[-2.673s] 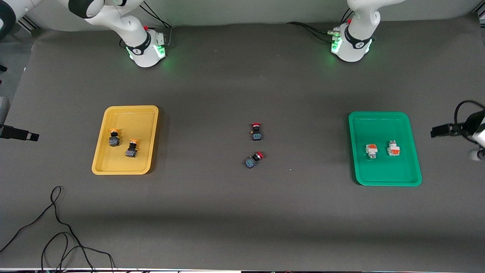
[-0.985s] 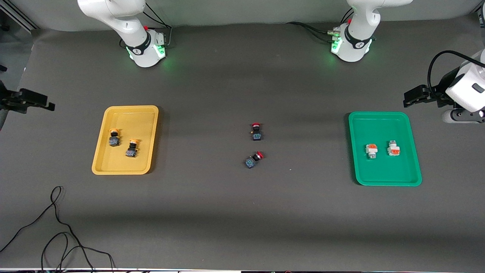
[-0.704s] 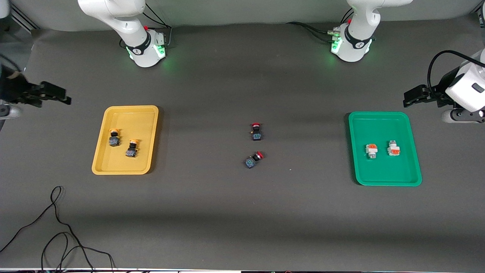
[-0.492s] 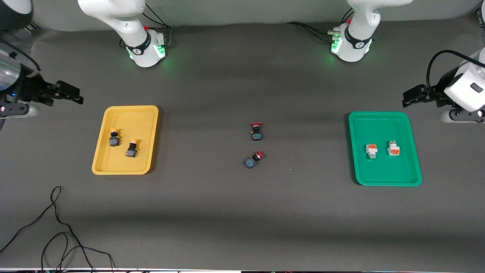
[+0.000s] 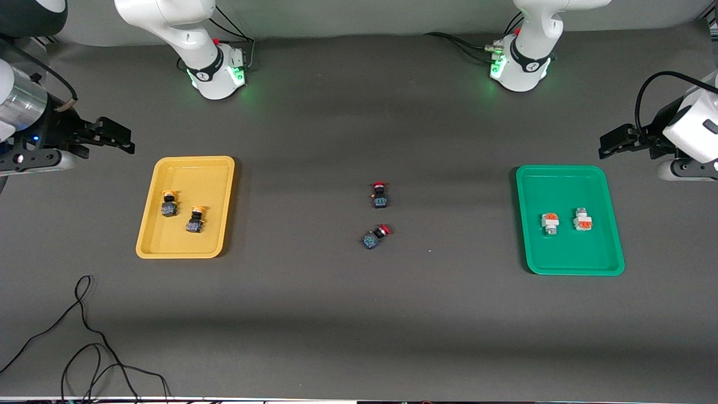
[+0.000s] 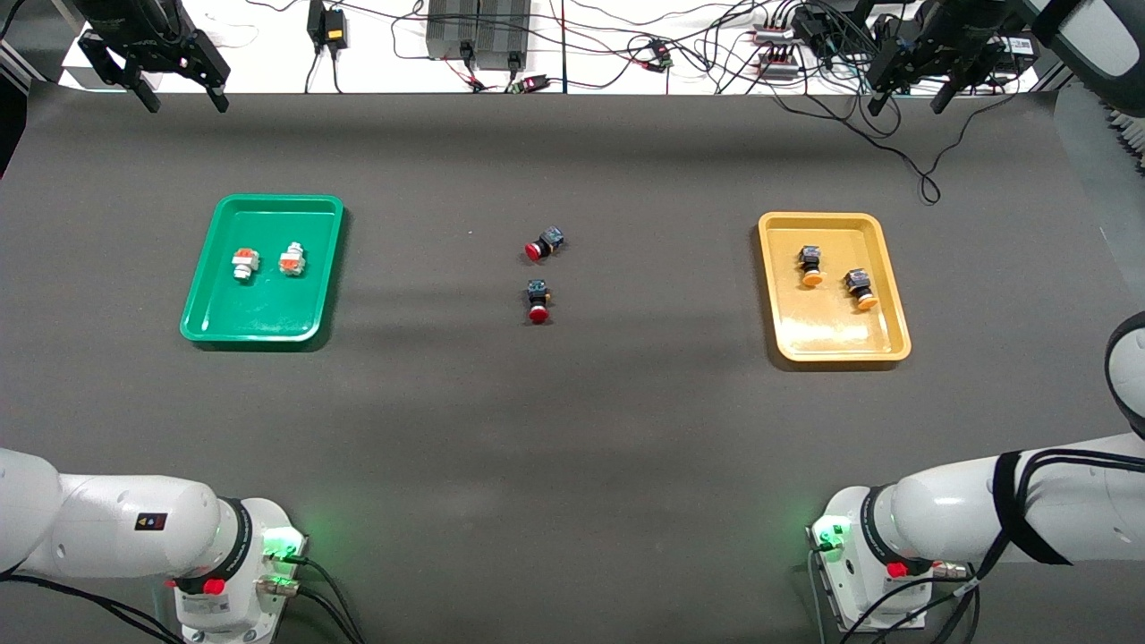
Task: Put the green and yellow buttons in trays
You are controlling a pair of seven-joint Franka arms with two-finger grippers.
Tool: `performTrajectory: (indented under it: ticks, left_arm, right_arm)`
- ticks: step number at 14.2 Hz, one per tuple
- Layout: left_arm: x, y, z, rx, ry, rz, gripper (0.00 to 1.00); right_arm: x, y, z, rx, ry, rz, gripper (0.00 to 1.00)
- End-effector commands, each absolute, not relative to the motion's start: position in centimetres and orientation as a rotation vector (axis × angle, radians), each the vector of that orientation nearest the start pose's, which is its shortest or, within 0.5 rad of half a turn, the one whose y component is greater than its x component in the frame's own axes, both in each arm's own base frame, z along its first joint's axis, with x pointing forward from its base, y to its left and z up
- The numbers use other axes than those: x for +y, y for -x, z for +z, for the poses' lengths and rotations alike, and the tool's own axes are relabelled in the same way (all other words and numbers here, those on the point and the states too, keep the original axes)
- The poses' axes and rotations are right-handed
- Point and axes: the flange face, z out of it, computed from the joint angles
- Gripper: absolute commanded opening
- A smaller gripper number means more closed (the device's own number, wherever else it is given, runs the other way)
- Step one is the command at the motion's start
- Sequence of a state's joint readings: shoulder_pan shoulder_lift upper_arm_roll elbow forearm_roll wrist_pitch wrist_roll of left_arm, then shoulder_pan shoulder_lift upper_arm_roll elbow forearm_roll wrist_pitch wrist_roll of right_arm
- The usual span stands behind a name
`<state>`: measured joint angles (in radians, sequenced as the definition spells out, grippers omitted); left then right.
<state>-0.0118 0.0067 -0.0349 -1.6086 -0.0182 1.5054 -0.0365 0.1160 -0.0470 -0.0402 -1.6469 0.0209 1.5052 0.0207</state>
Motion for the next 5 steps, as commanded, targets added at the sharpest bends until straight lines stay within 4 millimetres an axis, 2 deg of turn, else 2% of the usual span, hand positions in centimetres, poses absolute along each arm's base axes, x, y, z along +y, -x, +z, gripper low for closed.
performTrajectory:
  ticks: [1,5]
  left_arm:
    - [-2.6,-54.7,60.5,0.022,3.151,0.151,1.0]
    - [-2.7,-54.8,60.6,0.025,3.152,0.144,1.0]
  right_arm:
    - [3.6,-53.6,62.0,-0.055,3.108,0.122,1.0]
    - [2.5,-53.9,61.6,-0.007,3.06,0.142,1.0]
